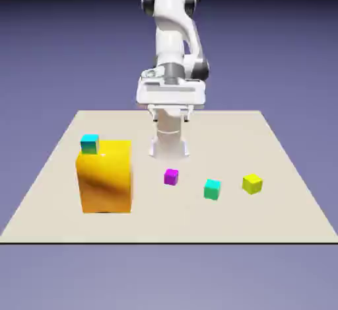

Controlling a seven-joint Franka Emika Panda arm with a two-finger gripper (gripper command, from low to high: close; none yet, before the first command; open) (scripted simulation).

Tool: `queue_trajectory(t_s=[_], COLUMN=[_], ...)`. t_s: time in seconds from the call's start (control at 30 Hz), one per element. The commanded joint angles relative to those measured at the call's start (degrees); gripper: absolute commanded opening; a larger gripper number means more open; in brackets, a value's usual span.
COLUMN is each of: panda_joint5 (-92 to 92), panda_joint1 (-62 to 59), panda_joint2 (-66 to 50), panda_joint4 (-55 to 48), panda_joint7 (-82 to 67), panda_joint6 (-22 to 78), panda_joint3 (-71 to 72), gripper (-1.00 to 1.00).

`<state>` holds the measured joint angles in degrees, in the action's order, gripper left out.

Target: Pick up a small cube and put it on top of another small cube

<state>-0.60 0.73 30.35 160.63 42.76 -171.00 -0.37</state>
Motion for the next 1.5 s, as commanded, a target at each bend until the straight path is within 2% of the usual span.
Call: queue_trajectory(t_s=[0.0, 0.67, 0.87, 0.9, 0.93, 1.1, 1.47], panda_joint5=[-0.5, -10.3, -14.7, -14.7, -14.7, -9.8, 17.6], panda_joint1=[0.0, 0.7, 0.5, 0.5, 0.5, 1.1, 20.2], panda_joint2=[-1.9, -39.4, -48.3, -48.3, -48.3, -39.6, -48.5], panda_joint4=[-0.3, -6.3, -2.9, -2.9, -2.9, -6.6, -25.5], panda_joint7=[0.3, 5.2, 2.2, 2.2, 2.2, 5.0, -4.8], panda_joint6=[2.5, 51.4, 39.5, 39.5, 39.5, 51.7, 63.6], panda_joint3=[-0.3, -6.4, -3.6, -3.6, -3.6, -5.9, 16.9], gripper=[0.00, 0.00, 0.00, -1.00, -1.00, -1.00, -1.00])
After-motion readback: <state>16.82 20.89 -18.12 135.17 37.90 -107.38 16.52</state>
